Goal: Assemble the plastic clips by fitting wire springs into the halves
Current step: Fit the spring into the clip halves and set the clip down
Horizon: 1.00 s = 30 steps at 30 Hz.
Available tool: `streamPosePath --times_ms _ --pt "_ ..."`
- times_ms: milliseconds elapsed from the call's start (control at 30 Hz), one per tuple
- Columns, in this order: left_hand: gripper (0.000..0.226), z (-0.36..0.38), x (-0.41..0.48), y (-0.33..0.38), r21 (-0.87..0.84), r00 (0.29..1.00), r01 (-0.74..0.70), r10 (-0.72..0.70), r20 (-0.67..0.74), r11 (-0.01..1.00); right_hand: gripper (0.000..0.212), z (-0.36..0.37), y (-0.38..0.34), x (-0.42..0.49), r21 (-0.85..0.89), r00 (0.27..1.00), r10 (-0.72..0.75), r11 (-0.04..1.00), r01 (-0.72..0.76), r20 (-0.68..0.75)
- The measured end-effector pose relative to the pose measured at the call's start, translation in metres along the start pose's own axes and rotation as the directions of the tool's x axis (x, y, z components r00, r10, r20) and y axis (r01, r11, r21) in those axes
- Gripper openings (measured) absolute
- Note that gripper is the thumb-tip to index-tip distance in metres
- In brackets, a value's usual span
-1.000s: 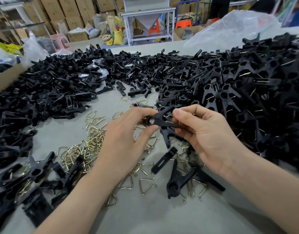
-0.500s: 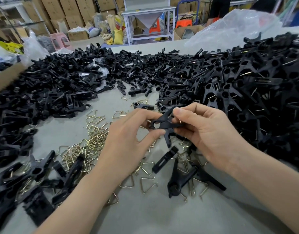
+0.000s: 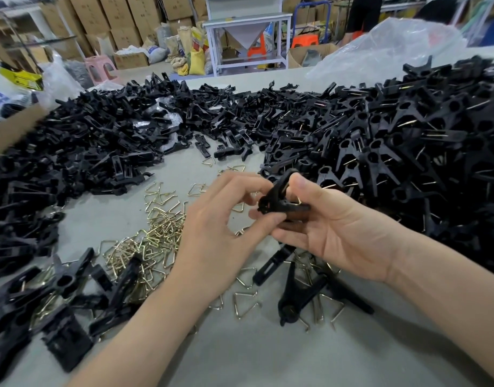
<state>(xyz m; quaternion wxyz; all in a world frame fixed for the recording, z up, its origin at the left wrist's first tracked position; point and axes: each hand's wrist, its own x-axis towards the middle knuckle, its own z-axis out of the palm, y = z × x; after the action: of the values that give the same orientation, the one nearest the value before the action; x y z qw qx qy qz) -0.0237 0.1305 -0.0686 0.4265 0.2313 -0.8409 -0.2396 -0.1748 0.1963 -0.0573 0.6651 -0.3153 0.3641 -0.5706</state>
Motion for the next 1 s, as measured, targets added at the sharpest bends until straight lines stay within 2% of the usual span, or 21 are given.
streamPosePath --times_ms 67,167,233,333,533,700,833,1000 --pt "0.024 0.002 0.001 0.000 0.006 0.999 -0.032 0.032 -0.003 0.999 0.048 0.002 0.001 -0.001 -0.051 1.000 -0.014 0.999 0.014 0.012" --pt "0.025 0.002 0.000 -0.002 0.045 0.999 -0.051 0.051 0.003 0.998 0.045 0.005 0.001 -0.001 -0.146 0.998 -0.066 0.987 0.065 0.000" --pt "0.022 0.002 -0.002 -0.003 0.076 0.998 -0.068 0.068 0.014 0.995 0.051 0.005 0.002 -0.001 -0.197 0.997 -0.076 0.978 0.071 -0.020" --pt "0.021 0.002 -0.002 -0.003 0.093 0.995 -0.097 0.096 0.019 0.991 0.055 0.003 -0.002 -0.001 -0.263 1.000 -0.030 0.964 0.030 0.006" --pt "0.023 0.004 -0.002 -0.001 0.156 0.983 -0.182 0.183 0.009 0.971 0.049 -0.006 -0.014 -0.005 -0.348 0.993 0.093 0.936 -0.063 0.070" --pt "0.022 0.003 -0.003 -0.003 0.177 0.979 -0.201 0.201 0.016 0.964 0.033 -0.003 -0.008 -0.003 -0.347 0.998 -0.011 0.938 0.029 0.055" --pt "0.023 0.001 -0.002 -0.005 0.152 0.982 -0.186 0.180 0.049 0.971 0.043 -0.002 -0.003 -0.002 -0.285 0.998 -0.064 0.956 0.068 0.026" --pt "0.042 -0.001 0.000 -0.007 0.152 0.984 -0.156 0.141 0.108 0.976 0.049 -0.002 0.004 0.000 -0.283 0.995 -0.099 0.954 0.103 0.030"
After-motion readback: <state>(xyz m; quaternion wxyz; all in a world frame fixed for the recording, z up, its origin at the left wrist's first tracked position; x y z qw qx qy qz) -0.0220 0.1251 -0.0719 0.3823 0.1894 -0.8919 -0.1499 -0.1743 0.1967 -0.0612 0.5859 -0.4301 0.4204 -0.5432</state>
